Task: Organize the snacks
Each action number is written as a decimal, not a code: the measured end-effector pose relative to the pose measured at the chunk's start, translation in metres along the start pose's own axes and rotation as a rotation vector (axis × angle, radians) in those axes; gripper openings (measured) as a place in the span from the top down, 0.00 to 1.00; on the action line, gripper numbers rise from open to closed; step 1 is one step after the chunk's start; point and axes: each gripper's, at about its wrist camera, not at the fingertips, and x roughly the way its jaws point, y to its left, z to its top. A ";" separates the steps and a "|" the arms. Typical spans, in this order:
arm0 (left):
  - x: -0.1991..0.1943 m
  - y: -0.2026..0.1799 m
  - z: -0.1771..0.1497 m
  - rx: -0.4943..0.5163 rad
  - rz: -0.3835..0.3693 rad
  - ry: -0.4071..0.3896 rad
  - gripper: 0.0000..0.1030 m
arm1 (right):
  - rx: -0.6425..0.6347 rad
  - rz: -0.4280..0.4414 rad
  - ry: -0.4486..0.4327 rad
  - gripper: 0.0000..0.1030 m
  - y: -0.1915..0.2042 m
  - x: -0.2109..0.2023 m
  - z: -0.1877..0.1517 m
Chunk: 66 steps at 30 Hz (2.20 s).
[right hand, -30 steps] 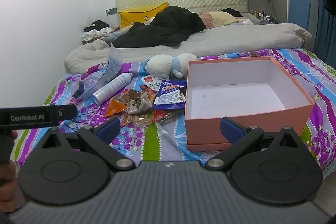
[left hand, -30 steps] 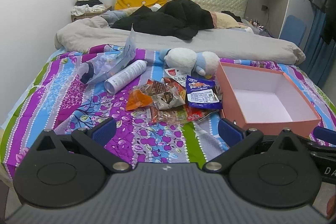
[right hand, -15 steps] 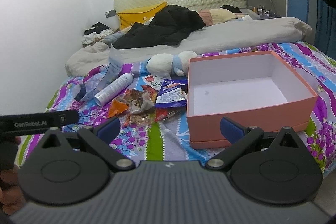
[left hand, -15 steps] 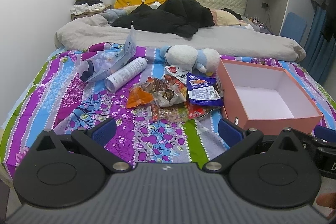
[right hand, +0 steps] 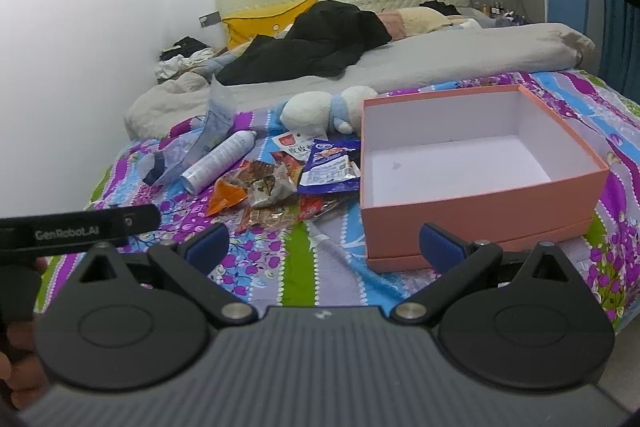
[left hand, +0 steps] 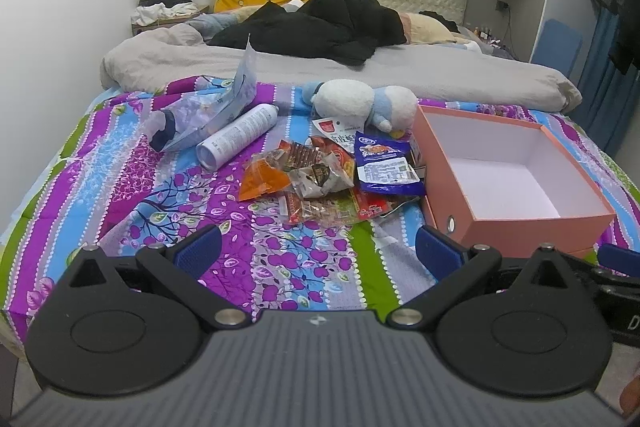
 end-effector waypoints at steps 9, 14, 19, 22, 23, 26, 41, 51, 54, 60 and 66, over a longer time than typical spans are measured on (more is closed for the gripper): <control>0.005 0.006 -0.006 -0.005 -0.004 0.007 0.00 | 0.007 -0.034 0.000 0.00 -0.001 -0.001 -0.004; 0.005 0.007 -0.007 -0.012 -0.002 0.009 0.00 | 0.014 -0.024 0.009 0.00 -0.002 -0.001 -0.006; 0.008 0.012 -0.009 -0.020 0.003 0.018 0.00 | 0.015 -0.034 0.011 0.00 0.000 0.001 -0.008; 0.009 0.014 -0.010 -0.020 0.004 0.023 0.00 | 0.024 -0.053 0.005 0.00 0.002 0.003 -0.010; 0.009 0.014 -0.011 -0.019 0.004 0.023 0.00 | 0.033 -0.053 0.004 0.00 0.001 0.003 -0.011; 0.010 0.015 -0.011 -0.018 0.002 0.028 0.00 | 0.042 -0.039 0.001 0.00 0.000 0.003 -0.013; 0.024 0.019 -0.015 -0.018 -0.007 0.054 0.00 | 0.003 -0.020 -0.007 0.00 0.004 0.008 -0.017; 0.043 0.026 -0.018 0.002 -0.010 0.066 0.00 | 0.024 -0.003 -0.003 0.00 0.006 0.021 -0.019; 0.056 0.030 -0.019 0.011 -0.004 0.074 0.00 | 0.013 0.010 -0.005 0.00 0.010 0.030 -0.019; 0.088 0.048 -0.014 0.022 -0.003 0.089 0.00 | -0.014 0.040 -0.022 0.00 0.021 0.051 -0.021; 0.124 0.074 -0.007 0.027 0.025 0.099 0.00 | -0.010 0.079 -0.007 0.00 0.035 0.078 -0.026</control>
